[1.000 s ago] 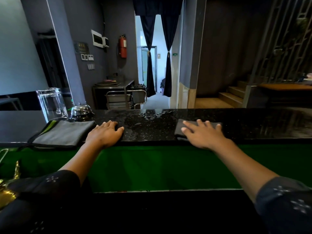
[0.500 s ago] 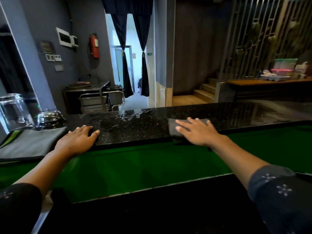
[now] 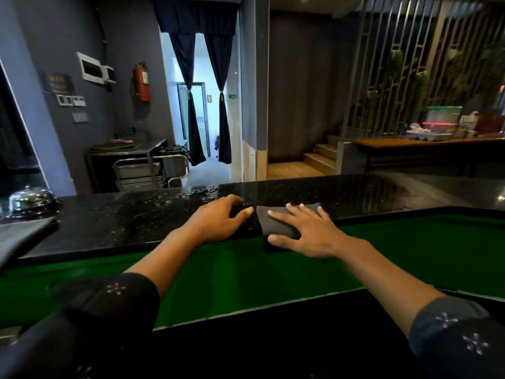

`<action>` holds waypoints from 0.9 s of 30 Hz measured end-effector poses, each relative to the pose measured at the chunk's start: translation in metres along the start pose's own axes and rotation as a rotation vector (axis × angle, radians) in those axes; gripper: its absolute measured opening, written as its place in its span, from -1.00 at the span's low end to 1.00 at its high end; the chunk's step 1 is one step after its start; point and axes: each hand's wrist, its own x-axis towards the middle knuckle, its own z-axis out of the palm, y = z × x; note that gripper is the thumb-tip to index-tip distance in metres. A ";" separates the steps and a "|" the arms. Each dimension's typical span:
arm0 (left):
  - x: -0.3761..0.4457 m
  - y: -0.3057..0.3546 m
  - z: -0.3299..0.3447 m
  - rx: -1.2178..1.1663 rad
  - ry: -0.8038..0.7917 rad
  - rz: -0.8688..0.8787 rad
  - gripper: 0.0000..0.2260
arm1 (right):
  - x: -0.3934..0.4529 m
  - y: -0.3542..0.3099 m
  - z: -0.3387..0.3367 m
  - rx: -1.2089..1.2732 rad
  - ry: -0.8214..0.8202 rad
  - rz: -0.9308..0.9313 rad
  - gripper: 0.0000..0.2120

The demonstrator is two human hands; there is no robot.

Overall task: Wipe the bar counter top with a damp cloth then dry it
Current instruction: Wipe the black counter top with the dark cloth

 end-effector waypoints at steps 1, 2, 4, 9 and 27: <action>0.006 0.013 0.004 -0.053 -0.013 -0.020 -0.49 | 0.003 0.004 -0.006 0.123 0.024 -0.011 -0.30; 0.012 0.024 0.007 -0.097 -0.021 -0.044 -0.50 | 0.007 0.011 -0.012 0.240 0.089 -0.012 -0.38; 0.023 0.041 0.011 -0.127 -0.037 -0.084 -0.51 | 0.018 0.034 -0.022 0.319 0.224 0.051 -0.55; 0.042 0.064 0.016 -0.003 -0.129 -0.123 -0.72 | 0.031 0.068 -0.034 0.131 0.132 0.171 -0.70; 0.134 0.050 0.029 -0.138 0.111 -0.181 -0.62 | 0.111 0.073 -0.047 0.022 0.299 -0.036 -0.46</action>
